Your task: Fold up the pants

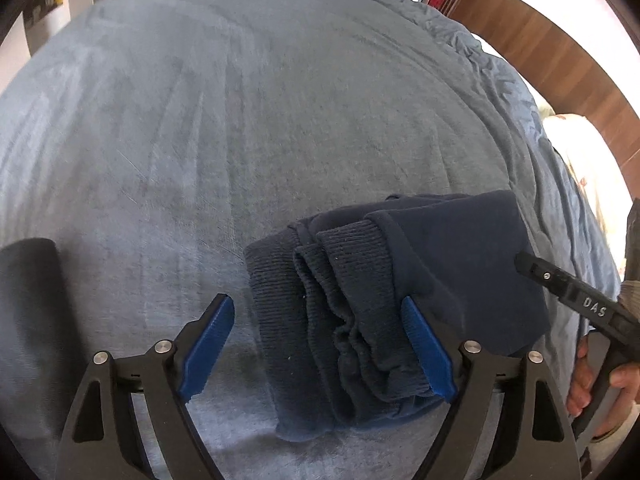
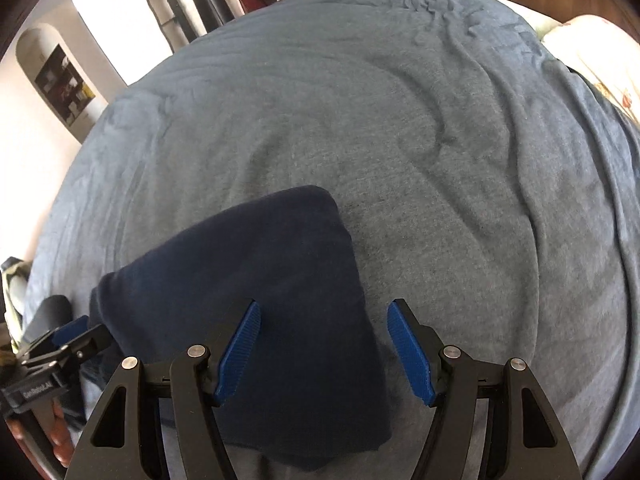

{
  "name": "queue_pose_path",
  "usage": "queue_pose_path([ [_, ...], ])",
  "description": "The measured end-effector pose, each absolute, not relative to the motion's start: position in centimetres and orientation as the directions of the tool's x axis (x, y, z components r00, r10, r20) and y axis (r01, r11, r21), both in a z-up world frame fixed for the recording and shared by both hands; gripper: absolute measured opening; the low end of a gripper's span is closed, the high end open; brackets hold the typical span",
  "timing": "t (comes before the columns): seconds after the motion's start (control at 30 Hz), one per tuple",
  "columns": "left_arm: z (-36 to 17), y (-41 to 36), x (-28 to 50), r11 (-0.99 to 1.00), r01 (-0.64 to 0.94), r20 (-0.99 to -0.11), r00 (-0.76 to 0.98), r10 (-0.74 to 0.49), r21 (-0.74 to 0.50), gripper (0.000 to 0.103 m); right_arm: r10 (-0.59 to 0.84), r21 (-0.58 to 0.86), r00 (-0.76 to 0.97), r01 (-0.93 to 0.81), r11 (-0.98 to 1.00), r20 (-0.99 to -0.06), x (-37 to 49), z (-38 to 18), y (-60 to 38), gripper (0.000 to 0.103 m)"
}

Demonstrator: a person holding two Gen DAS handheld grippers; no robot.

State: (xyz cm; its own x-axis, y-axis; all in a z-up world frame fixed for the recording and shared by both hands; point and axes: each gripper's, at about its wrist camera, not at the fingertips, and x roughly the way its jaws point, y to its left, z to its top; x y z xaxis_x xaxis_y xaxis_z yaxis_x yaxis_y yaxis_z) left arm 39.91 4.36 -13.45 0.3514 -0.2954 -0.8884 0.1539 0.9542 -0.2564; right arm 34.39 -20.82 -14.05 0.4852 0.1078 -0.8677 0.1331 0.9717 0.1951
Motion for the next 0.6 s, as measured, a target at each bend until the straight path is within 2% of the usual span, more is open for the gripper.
queue_pose_path([
  [0.2,-15.4,4.5,40.5,0.932,0.129,-0.882,0.301,-0.362,-0.338,0.087,0.091,0.165,0.463,0.122,0.979,-0.882,35.1,-15.2,-20.6,0.067],
  [0.6,-17.2,4.4,41.2,0.918,0.116,-0.868,0.3,-0.396,-0.378,0.086,0.1,0.167,0.437,0.117,0.979,-0.894,35.9,-17.6,-20.7,0.067],
])
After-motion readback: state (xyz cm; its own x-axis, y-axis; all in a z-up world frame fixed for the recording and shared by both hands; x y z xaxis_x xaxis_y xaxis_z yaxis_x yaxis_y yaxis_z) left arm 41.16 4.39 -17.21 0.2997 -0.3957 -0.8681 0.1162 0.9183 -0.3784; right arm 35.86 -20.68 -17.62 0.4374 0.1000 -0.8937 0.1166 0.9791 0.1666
